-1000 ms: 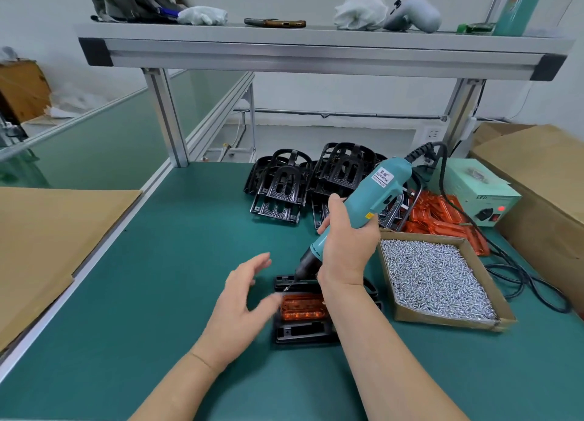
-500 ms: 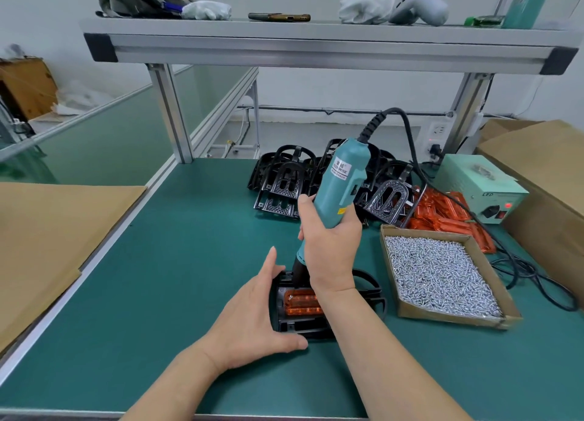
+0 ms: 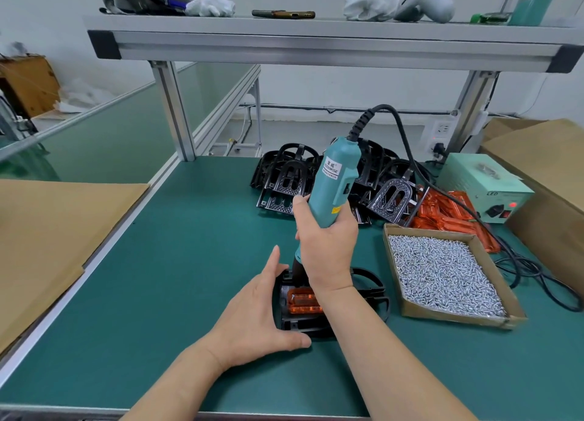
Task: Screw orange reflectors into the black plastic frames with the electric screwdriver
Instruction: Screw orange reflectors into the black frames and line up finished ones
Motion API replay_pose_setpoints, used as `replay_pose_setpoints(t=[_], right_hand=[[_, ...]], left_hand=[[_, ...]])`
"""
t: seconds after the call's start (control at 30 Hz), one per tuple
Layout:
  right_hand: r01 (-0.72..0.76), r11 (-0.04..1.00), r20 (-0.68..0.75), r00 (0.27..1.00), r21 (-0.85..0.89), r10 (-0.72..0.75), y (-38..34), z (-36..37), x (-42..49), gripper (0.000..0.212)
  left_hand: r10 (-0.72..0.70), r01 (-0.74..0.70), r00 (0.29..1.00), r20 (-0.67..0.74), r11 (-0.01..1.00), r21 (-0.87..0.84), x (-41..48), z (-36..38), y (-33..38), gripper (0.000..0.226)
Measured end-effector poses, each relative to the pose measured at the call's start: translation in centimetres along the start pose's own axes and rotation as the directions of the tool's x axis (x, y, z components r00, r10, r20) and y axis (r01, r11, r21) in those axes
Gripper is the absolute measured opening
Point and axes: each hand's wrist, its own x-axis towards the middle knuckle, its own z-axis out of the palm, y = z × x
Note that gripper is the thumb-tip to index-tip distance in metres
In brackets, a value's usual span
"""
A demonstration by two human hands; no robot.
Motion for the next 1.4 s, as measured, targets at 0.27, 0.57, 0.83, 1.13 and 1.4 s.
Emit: replay_pose_setpoints(t=[0.27, 0.57, 0.83, 1.13, 1.4], right_hand=[[0.035, 0.999, 0.049, 0.998, -0.012, -0.034, 0.0, 0.2, -0.4, 0.023], [0.047, 0.999, 0.027, 0.999, -0.008, -0.046, 0.0, 0.0, -0.6, 0.021], [0.03, 1.0, 0.022, 0.999, 0.008, -0.03, -0.4, 0.0, -0.7, 0.015], [0.02, 1.0, 0.005, 1.0, 0.019, -0.02, -0.4, -0.4, -0.6, 0.014], [0.007, 0.999, -0.022, 1.0, 0.045, -0.006, -0.1, -0.8, -0.5, 0.018]], left_hand=[[0.039, -0.04, 0.999, -0.008, 0.999, -0.023, 0.0, -0.4, 0.5, 0.143], [0.034, -0.034, 0.999, -0.002, 0.999, -0.012, 0.0, -0.2, 0.1, 0.142], [0.031, -0.031, 1.0, -0.001, 0.999, -0.029, 0.0, -0.2, 0.0, 0.139], [-0.004, 0.004, 1.0, -0.002, 1.0, -0.016, 0.0, 0.1, -0.1, 0.14], [-0.017, 0.017, 1.0, -0.013, 1.0, -0.001, 0.1, 0.2, -0.2, 0.14]])
